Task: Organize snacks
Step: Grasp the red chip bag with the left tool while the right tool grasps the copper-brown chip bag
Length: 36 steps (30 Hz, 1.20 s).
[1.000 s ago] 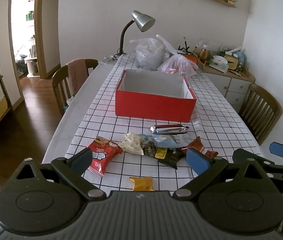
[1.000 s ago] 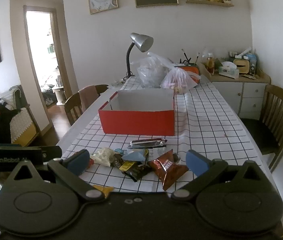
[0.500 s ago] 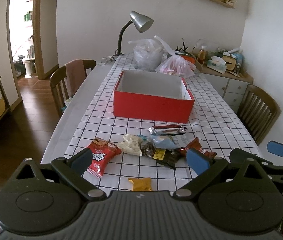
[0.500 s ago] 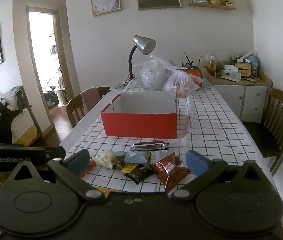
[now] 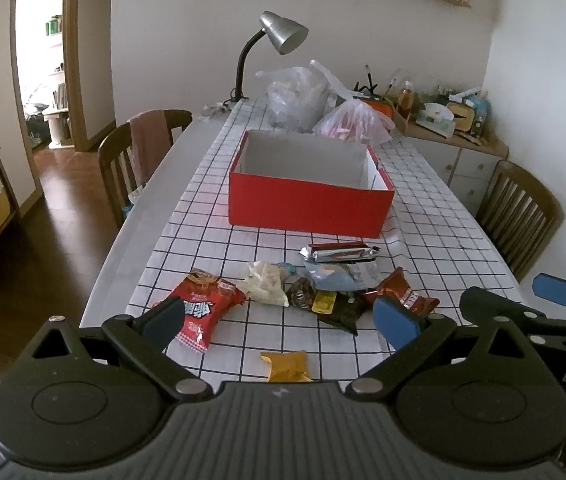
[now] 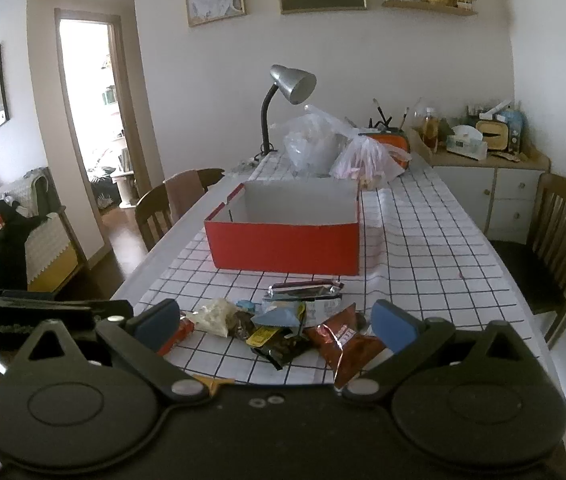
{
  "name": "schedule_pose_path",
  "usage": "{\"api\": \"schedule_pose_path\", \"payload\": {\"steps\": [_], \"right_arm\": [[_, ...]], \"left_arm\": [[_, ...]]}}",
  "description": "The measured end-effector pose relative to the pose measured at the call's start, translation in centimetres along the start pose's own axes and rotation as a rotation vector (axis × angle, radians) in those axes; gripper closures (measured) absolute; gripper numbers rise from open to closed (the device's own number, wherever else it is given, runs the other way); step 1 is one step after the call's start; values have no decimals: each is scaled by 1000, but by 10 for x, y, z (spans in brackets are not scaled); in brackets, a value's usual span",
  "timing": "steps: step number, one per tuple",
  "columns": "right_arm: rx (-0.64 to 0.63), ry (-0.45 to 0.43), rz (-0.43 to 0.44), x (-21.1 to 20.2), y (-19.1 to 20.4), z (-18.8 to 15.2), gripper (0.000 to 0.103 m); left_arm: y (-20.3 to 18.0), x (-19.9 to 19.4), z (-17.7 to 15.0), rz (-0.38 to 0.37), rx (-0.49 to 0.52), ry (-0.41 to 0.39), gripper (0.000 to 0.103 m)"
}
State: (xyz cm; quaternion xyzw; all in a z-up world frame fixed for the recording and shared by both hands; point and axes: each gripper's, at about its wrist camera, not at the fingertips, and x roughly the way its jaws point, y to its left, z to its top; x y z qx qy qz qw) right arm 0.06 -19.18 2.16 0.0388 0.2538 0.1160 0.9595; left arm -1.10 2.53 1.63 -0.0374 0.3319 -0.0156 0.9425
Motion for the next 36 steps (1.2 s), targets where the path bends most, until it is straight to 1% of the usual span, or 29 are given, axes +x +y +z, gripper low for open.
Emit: {"api": "schedule_pose_path", "payload": {"steps": [2, 6, 8, 11, 14, 16, 19, 23, 27, 29, 30, 32, 36], "right_arm": [[9, 15, 2, 5, -3, -1, 1], [19, 56, 7, 20, -8, -4, 1], [8, 72, 16, 29, -13, -6, 1], [-42, 93, 7, 44, -21, -12, 1], [-72, 145, -5, 66, -34, -21, 2], [-92, 180, -14, 81, -43, -26, 3], [-106, 217, -13, 104, -54, -26, 4], [-147, 269, 13, 138, -64, -23, 7], [-195, 319, 44, 170, -71, -20, 9], [-205, 346, 60, 185, -71, -19, 10], [-211, 365, 67, 193, -71, -18, 14], [-218, 403, 87, 206, -72, -19, 17], [-232, 470, 105, 219, -75, -20, 17]], "left_arm": [[1, 7, 1, 16, 0, 6, 2], [5, 25, 2, 9, 1, 45, 2], [7, 35, 0, -13, 3, 69, 2], [11, 53, -3, -48, 6, 114, 2], [14, 68, -4, -66, 10, 145, 2], [18, 80, -3, -61, -4, 169, 2], [27, 97, 3, -30, -48, 200, 3], [43, 119, 13, 20, -67, 216, 3], [58, 144, 23, 60, -19, 237, 3], [65, 157, 27, 62, 4, 258, 3], [68, 162, 28, 52, 17, 270, 3], [74, 174, 30, 20, 54, 306, 3], [81, 190, 33, -34, 129, 358, 3]]}}
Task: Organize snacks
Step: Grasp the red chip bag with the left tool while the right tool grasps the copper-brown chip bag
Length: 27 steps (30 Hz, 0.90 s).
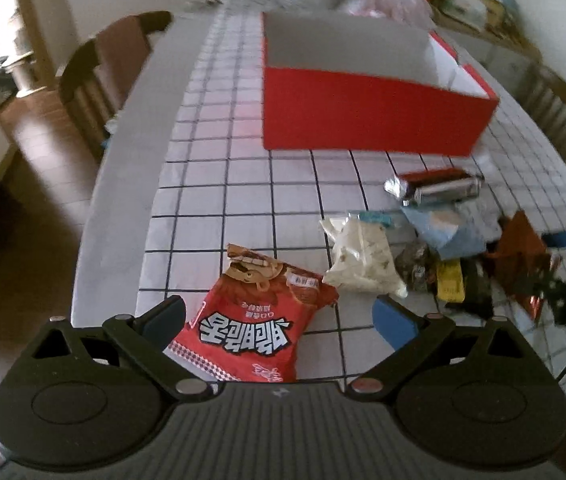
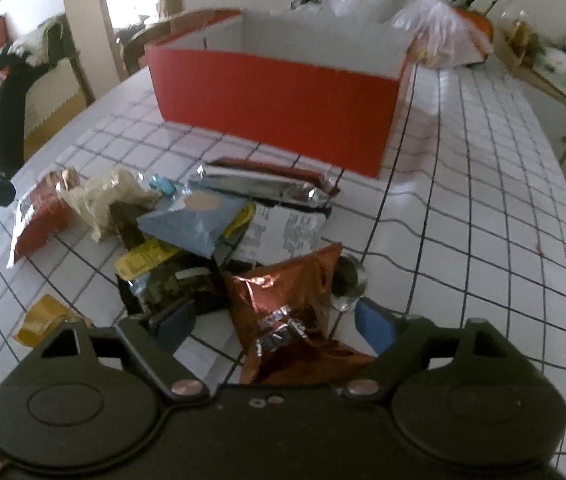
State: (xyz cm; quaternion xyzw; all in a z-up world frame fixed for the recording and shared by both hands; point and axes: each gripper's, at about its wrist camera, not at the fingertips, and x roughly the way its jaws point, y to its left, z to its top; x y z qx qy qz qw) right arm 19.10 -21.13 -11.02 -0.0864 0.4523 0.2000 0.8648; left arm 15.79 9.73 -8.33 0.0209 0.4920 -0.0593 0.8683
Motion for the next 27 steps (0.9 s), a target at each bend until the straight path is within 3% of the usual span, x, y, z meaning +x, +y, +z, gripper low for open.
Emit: {"api": "schedule_pose_path", "payload": {"steps": [7, 12, 18, 20, 27], "right_arm": [[5, 70, -17, 11, 5, -2, 21], [25, 86, -62, 12, 12, -2, 29], [66, 95, -121, 14, 14, -5, 41], [84, 97, -130, 15, 14, -6, 43], [156, 68, -155, 11, 16, -13, 53]], "left_arm": [[9, 39, 6, -53, 142, 131, 3], [18, 57, 12, -83, 185, 166, 3], [26, 74, 9, -113, 171, 202, 3], [25, 75, 6, -120, 158, 202, 8], [23, 71, 2, -63, 84, 151, 18]]}}
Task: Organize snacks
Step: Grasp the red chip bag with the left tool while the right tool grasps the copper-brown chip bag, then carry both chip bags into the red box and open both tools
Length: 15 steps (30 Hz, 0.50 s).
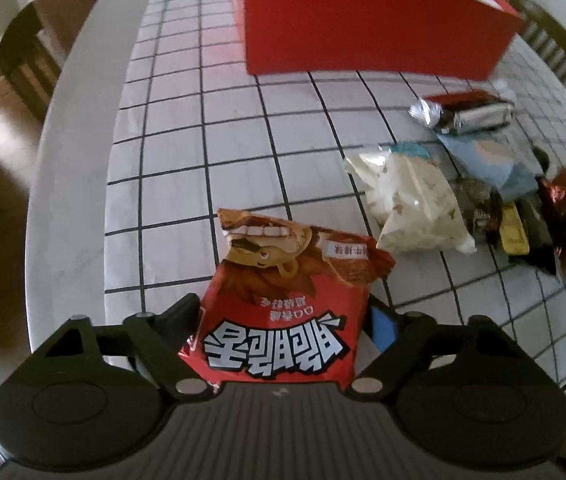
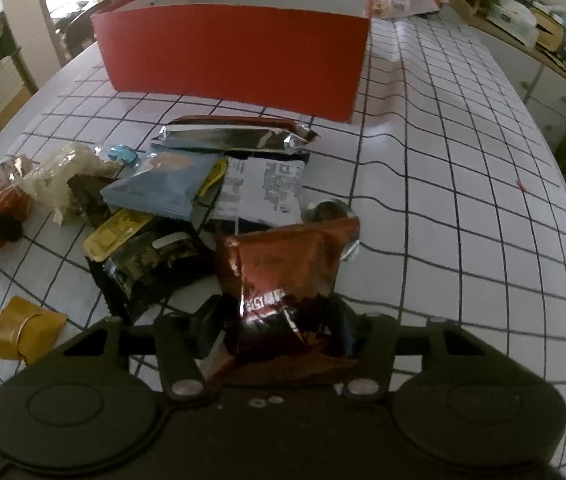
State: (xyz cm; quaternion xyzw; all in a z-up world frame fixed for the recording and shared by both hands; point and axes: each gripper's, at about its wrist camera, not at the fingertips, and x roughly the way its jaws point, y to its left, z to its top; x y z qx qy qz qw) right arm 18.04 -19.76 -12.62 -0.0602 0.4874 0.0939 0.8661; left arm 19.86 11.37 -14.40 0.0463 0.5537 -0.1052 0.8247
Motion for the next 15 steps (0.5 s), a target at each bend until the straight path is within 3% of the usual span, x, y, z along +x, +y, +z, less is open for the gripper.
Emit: {"api": "schedule_pose_path", "payload": {"steps": [9, 15], "right_arm": [[143, -35, -38, -10, -3, -13, 55], [211, -58, -43, -21, -1, -20, 55]], "left_arm": [[2, -4, -8, 29, -87, -34, 25], [6, -9, -16, -15, -148, -36, 27]]}}
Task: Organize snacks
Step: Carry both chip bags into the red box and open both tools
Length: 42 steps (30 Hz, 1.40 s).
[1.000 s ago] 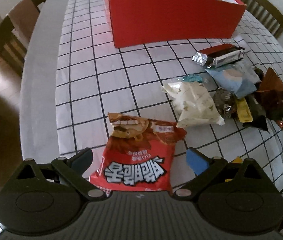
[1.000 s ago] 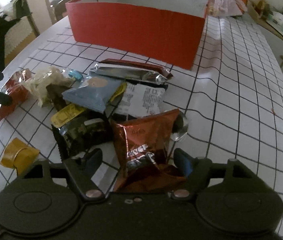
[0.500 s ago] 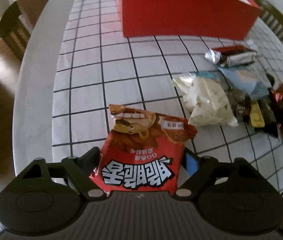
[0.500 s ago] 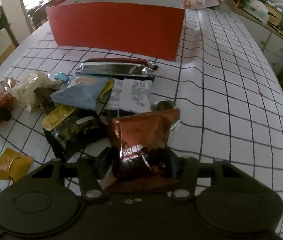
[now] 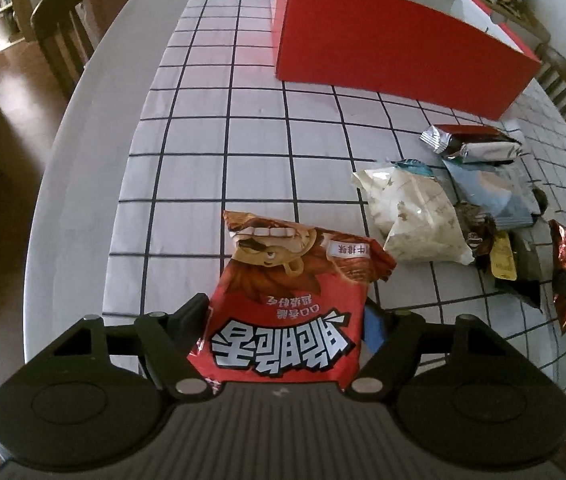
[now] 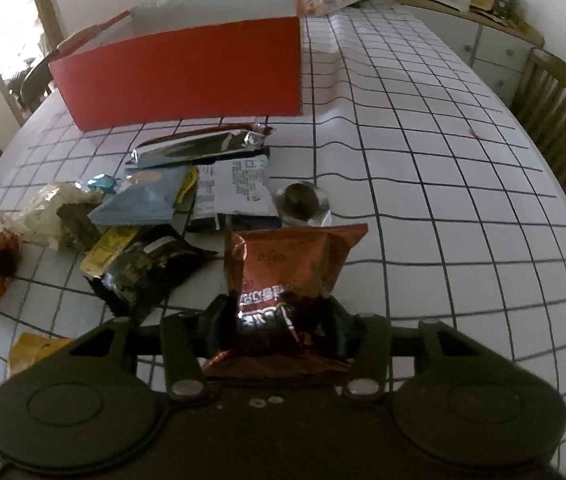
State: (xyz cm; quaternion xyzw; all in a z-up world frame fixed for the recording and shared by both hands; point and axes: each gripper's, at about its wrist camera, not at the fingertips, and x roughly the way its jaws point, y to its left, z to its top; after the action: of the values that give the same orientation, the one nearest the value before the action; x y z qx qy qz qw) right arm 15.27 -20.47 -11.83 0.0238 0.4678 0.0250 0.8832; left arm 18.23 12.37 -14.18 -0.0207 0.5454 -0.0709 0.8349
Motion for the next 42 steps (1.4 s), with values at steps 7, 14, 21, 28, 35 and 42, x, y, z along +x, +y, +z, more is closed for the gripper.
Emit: {"api": "schedule_pose_path", "payload": {"steps": [7, 14, 21, 28, 35, 42], "right_arm": [[32, -38, 1, -22, 7, -1, 55], [32, -82, 2, -47, 20, 12, 55], [-28, -148, 40, -66, 36, 55, 55], [-101, -209, 86, -69, 53, 116, 55], [-124, -226, 103, -47, 54, 176, 55], [-155, -157, 114, 1, 49, 221, 55]], "left_arm": [[6, -18, -9, -34, -28, -12, 27], [2, -53, 3, -41, -27, -85, 27], [-19, -83, 36, -72, 23, -187, 27], [-46, -94, 89, -92, 59, -243, 27], [-67, -83, 154, -49, 76, -266, 27], [-73, -53, 212, 6, 81, -238, 27]]}}
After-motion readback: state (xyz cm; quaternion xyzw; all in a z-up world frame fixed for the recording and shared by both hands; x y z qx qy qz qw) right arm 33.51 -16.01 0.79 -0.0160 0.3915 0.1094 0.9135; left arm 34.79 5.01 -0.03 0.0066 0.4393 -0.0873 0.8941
